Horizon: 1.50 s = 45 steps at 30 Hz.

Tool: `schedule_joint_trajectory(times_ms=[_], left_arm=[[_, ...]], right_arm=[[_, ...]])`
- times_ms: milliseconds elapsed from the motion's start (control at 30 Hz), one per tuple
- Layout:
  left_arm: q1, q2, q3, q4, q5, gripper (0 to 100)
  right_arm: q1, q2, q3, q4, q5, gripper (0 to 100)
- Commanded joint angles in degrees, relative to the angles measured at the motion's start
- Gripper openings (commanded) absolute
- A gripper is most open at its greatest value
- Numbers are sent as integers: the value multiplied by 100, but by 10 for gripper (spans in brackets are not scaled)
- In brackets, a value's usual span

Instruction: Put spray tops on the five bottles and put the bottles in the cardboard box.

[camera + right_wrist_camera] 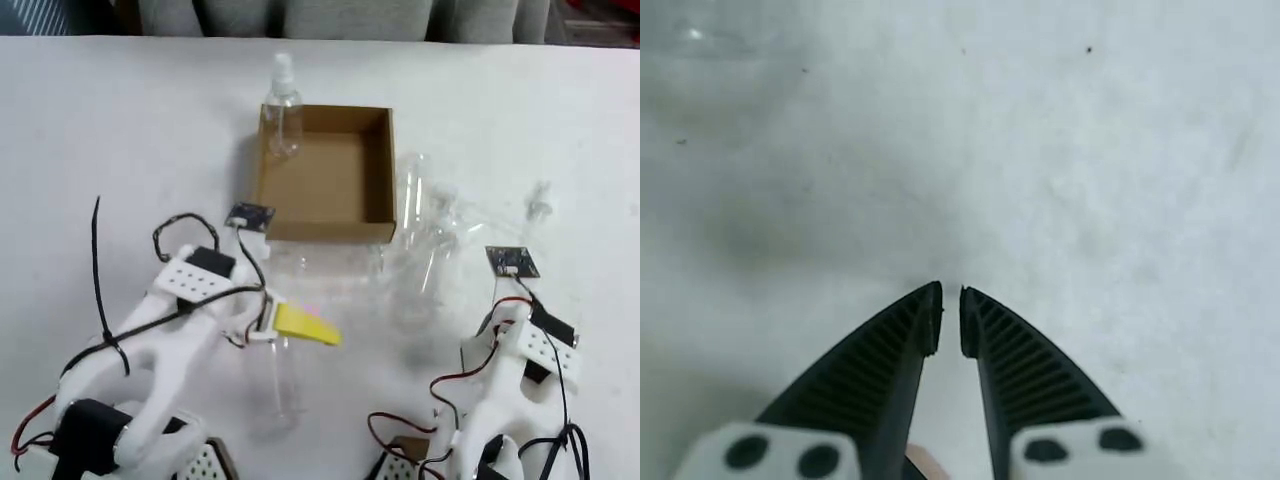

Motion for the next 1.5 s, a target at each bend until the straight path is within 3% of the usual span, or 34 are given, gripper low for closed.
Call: schedule_joint_trajectory(times_ms=[0,267,333,500,600,833,967,1167,1267,1467], left_arm=[[-145,-75,-325,114,88,694],[207,-910,-273,985,88,653],[198,-1138,-281,1020,79,536],[242,-1402,-273,615,-422,132],[251,-1402,-281,484,-1011,27],[435,-1455,-158,387,-1178,72],[567,-1455,-149,527,-1160,50],[259,-1464,193,-475,-88,23],[66,-1473,325,-923,-26,23],[101,-2686,598,-782,0,24]], right_arm=[[-40,13,-44,-57,62,21],[-40,13,-44,-57,62,21],[-40,13,-44,-57,62,21],[-40,13,-44,-57,62,21],[-40,13,-44,-57,62,21],[-40,13,-44,-57,62,21],[-40,13,-44,-57,62,21],[-40,13,-44,-57,62,21],[-40,13,-44,-57,62,21],[-40,13,-44,-57,62,21]])
